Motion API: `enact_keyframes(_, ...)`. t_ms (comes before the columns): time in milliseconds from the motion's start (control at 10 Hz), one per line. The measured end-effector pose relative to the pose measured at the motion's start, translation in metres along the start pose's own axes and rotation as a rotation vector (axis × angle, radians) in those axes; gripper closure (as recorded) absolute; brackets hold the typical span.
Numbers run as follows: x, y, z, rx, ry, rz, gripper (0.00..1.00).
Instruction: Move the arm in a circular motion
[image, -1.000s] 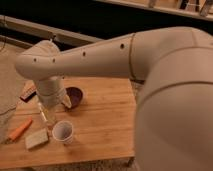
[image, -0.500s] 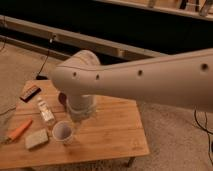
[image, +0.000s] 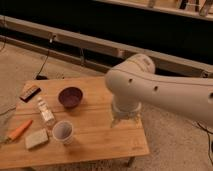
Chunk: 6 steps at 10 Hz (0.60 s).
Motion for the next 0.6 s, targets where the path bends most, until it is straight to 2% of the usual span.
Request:
enact_keyframes(100,-0.024,-0.039,0.010,0.016,-0.017,0.101,0.35)
enact_keyframes(300,-0.066,-0.087,0.015,0.048,-0.057,0.208,0.35)
enact_keyframes(400,-0.106,-0.120,0.008,0.075,-0.111,0.280,0.35)
enact_keyframes(600,-0.157,-0.142,-0.009,0.089,-0.182,0.342,0.35)
